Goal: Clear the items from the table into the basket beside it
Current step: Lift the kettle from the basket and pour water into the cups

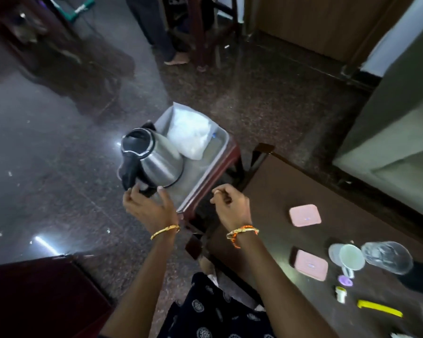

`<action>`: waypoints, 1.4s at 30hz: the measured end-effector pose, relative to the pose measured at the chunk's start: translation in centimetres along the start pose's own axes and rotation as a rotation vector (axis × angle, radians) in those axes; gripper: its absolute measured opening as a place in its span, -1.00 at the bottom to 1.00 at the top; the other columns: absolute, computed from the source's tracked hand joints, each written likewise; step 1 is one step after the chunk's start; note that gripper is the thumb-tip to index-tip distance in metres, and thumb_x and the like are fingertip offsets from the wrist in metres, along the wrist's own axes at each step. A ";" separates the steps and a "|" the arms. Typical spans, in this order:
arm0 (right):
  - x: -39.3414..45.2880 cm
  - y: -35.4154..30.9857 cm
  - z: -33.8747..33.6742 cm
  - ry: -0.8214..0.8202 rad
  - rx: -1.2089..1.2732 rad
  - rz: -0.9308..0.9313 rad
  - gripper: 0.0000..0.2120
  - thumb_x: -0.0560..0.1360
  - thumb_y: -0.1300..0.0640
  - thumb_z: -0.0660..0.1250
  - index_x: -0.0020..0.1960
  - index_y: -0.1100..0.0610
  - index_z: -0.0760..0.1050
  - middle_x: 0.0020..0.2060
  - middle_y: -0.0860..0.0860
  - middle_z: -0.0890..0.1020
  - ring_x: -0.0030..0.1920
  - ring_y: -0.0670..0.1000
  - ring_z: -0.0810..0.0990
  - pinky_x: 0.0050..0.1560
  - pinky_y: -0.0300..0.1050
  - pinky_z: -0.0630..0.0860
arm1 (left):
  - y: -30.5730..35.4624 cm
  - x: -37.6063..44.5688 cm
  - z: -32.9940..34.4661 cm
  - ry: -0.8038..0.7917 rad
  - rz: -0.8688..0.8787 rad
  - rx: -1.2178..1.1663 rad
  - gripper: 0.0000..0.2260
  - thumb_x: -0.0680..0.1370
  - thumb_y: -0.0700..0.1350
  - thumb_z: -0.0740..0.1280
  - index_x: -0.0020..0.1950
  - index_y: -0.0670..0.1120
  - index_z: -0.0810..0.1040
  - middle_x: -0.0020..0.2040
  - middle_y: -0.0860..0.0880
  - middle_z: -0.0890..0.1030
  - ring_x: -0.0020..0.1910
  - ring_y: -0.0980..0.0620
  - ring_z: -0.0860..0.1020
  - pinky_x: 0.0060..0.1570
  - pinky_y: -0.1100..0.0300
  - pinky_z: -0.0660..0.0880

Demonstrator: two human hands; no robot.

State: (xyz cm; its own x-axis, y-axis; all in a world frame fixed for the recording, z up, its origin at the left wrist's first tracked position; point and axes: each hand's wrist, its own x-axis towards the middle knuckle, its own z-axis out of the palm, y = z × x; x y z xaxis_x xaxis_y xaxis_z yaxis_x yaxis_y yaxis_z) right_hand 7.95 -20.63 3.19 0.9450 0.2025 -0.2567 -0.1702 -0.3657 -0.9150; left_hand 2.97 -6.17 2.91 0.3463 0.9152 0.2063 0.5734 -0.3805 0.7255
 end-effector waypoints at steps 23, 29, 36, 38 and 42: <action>4.9 -9.3 16.2 0.063 0.349 0.476 -0.51 0.18 -0.36 0.39 -0.50 0.09 0.50 -0.55 -0.03 0.54 -0.47 -0.01 0.52 -0.34 -0.17 0.50 | -7.1 11.1 -0.1 -0.602 -0.954 -0.595 -0.78 0.54 0.01 0.24 0.06 -0.09 0.53 -0.06 -0.03 0.53 -0.10 0.08 0.55 0.03 0.12 0.47; 2.5 -9.3 7.3 -0.017 0.521 0.382 -0.54 0.20 -0.26 0.48 -0.50 0.10 0.42 -0.64 -0.04 0.41 -0.65 -0.05 0.31 -0.56 -0.24 0.31 | -4.0 8.5 0.6 -0.617 -0.915 -0.515 -0.81 0.56 -0.04 0.21 -0.15 -0.12 0.51 -0.30 0.01 0.56 -0.30 0.06 0.50 -0.50 0.33 0.51; -4.5 -7.3 -5.3 -0.019 0.511 0.307 -0.48 0.27 -0.26 0.41 -0.58 0.12 0.36 -0.72 -0.04 0.34 -0.68 -0.03 0.25 -0.54 -0.23 0.24 | 0.6 2.7 0.8 -0.879 -0.799 -0.462 -0.78 0.53 0.06 0.19 -0.08 -0.07 0.49 -0.25 0.01 0.52 -0.31 0.04 0.49 -0.20 0.15 0.44; -6.7 -6.1 -8.6 0.023 0.489 0.325 -0.47 0.26 -0.26 0.40 -0.57 0.14 0.35 -0.73 -0.05 0.35 -0.68 -0.03 0.26 -0.55 -0.23 0.24 | 2.2 -1.0 1.4 -0.994 -0.780 -0.425 -0.77 0.51 0.07 0.22 -0.24 -0.04 0.48 -0.39 0.01 0.49 -0.48 0.08 0.45 -0.35 0.25 0.41; -10.9 -3.0 -14.9 0.153 0.442 0.385 -0.50 0.29 -0.24 0.41 -0.50 0.15 0.36 -0.72 -0.07 0.36 -0.69 -0.05 0.27 -0.60 -0.30 0.26 | 4.3 -10.1 2.8 -1.181 -0.764 -0.311 -0.74 0.50 0.12 0.21 -0.23 -0.01 0.52 -0.25 -0.03 0.54 -0.29 -0.02 0.49 -0.18 0.14 0.44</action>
State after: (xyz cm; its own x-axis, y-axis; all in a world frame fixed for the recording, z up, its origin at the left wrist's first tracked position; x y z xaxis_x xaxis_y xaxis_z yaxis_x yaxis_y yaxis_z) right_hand 2.32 -35.25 13.32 0.8162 -0.0141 -0.5777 -0.5771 0.0322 -0.8161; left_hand 3.98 -17.45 2.13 0.5231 0.1765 -0.8338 0.7672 0.3284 0.5509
